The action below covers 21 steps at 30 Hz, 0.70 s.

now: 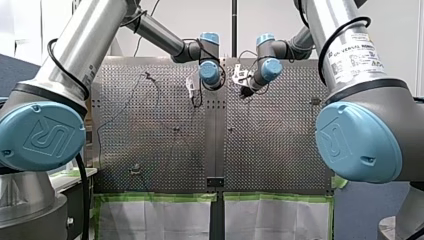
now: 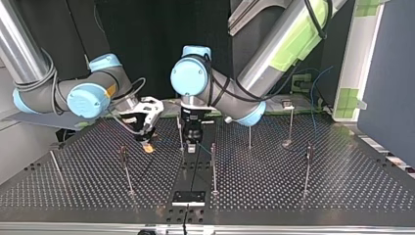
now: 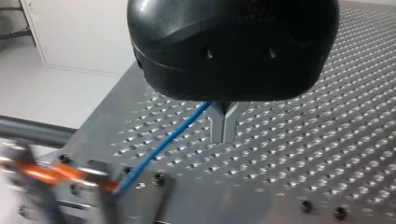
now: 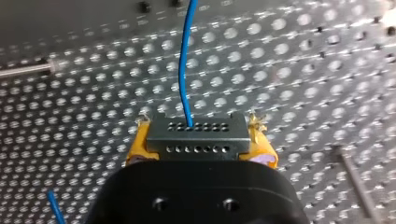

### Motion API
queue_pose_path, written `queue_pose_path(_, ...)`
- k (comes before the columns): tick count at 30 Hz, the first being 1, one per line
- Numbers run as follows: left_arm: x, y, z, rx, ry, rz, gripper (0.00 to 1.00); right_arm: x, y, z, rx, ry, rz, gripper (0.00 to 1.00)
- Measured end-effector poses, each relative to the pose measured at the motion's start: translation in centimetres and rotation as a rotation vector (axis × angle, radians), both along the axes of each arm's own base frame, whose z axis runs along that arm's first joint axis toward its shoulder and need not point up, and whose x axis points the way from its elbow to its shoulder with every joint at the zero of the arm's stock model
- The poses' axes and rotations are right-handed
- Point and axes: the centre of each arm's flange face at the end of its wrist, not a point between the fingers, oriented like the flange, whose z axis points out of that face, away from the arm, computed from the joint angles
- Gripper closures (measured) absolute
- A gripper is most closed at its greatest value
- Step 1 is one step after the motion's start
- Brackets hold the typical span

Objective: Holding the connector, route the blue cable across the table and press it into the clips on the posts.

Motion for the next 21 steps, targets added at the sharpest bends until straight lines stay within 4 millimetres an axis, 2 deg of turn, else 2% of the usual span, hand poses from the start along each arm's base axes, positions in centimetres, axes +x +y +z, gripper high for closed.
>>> queue_pose_path(9,-0.1,0.8,-3.6,0.003,0.003,-0.012,1.00,-0.9,1.0,-3.0,0.047,0.046,-0.001,1.00)
queue_pose_path(16,-0.2,1.0,-9.5,0.027,0.043,-0.033,1.00,-1.8,2.0,-5.8,0.087,0.091,-0.004,1.00)
queue_pose_path(21,-0.9,1.2,-11.9,0.032,0.053,-0.044,1.00,-2.4,2.9,-7.6,0.113,0.124,-0.006,1.00)
